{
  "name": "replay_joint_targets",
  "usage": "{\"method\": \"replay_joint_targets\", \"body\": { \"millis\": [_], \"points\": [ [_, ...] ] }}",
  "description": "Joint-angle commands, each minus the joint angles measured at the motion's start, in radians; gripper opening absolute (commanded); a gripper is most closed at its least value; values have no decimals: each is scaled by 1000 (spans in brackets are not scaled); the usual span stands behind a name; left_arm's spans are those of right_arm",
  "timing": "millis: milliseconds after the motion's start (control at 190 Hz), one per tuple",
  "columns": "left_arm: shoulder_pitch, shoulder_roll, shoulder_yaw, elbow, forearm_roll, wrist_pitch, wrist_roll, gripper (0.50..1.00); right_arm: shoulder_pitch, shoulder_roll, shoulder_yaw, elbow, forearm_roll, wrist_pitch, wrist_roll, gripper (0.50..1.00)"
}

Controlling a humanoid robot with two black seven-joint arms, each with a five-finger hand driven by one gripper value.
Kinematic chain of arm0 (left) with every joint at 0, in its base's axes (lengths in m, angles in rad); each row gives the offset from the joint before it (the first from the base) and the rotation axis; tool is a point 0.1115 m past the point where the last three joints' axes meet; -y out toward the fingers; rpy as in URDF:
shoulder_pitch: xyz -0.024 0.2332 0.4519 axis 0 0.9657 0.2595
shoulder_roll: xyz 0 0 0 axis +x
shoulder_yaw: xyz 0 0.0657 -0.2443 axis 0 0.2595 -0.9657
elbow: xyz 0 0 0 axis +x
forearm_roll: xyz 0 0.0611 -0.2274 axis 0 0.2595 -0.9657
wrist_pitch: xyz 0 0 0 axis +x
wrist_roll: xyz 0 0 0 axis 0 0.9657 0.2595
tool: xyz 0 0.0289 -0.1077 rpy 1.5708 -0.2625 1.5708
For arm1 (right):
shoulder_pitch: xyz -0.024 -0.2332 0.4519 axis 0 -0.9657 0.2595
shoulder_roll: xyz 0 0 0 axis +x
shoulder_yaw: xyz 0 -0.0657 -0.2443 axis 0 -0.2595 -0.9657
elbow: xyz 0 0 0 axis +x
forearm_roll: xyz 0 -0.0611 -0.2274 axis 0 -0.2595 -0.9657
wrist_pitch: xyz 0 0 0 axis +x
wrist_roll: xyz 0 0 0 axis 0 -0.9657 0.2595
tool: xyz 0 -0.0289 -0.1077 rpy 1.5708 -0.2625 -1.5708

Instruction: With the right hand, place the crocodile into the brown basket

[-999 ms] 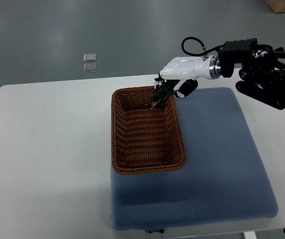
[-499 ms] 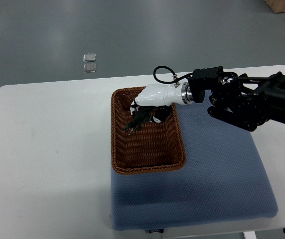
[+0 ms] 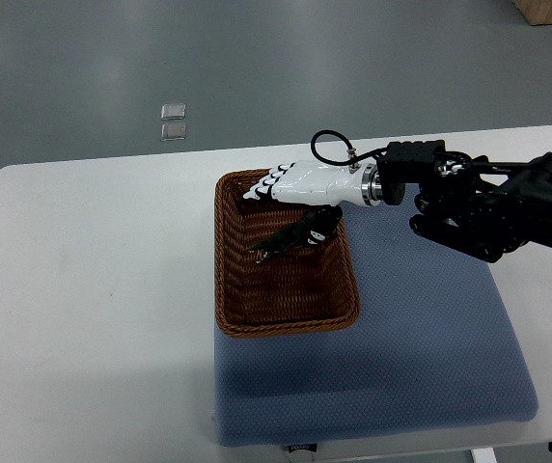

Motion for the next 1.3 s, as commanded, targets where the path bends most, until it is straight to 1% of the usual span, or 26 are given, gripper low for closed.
{"method": "replay_joint_targets", "body": {
  "millis": [0, 84, 173, 368, 415, 436, 478, 547, 568, 646, 720, 767, 893, 967, 1046, 1093, 1161, 1293],
  "points": [
    [0, 0, 0, 0, 0, 0, 0, 1000, 6, -29, 2, 0, 55, -13, 0, 932],
    [0, 0, 0, 0, 0, 0, 0, 1000, 10, -49, 12, 5, 128, -5, 0, 932],
    [0, 0, 0, 0, 0, 0, 0, 1000, 12, -64, 23, 6, 195, 35, 0, 930],
    [0, 0, 0, 0, 0, 0, 0, 1000, 4, -108, 129, 8, 318, 194, -6, 930],
    [0, 0, 0, 0, 0, 0, 0, 1000, 0, -121, 164, 8, 384, 237, -31, 930],
    [0, 0, 0, 0, 0, -1, 0, 1000, -2, -124, 172, 8, 398, 245, -37, 930],
    [0, 0, 0, 0, 0, -1, 0, 1000, -3, -138, 195, 8, 476, 282, -69, 930],
    [0, 0, 0, 0, 0, 0, 0, 1000, -23, -164, 224, 5, 650, 341, -127, 932],
    [0, 0, 0, 0, 0, 0, 0, 1000, -28, -168, 227, 5, 680, 349, -135, 932],
    [0, 0, 0, 0, 0, 0, 0, 1000, -59, -202, 236, -3, 914, 397, -201, 932],
    [0, 0, 0, 0, 0, 0, 0, 1000, -74, -216, 235, -6, 1095, 406, -241, 932],
    [0, 0, 0, 0, 0, 0, 0, 1000, -83, -216, 235, -14, 1184, 407, -253, 932],
    [0, 0, 0, 0, 0, 0, 0, 1000, -108, -219, 236, -40, 1350, 409, -261, 932],
    [0, 0, 0, 0, 0, 0, 0, 1000, -128, -239, 236, -54, 1436, 412, -262, 932],
    [0, 0, 0, 0, 0, -1, 0, 1000, -151, -250, 236, -69, 1527, 443, -264, 932],
    [0, 0, 0, 0, 0, 0, 0, 1000, -163, -250, 236, -95, 1579, 475, -265, 932],
    [0, 0, 0, 0, 0, 0, 0, 1000, -180, -245, 236, -135, 1632, 496, -269, 932],
    [0, 0, 0, 0, 0, 0, 0, 1000, -207, -240, 238, -182, 1764, 521, -316, 932]
  ]
}}
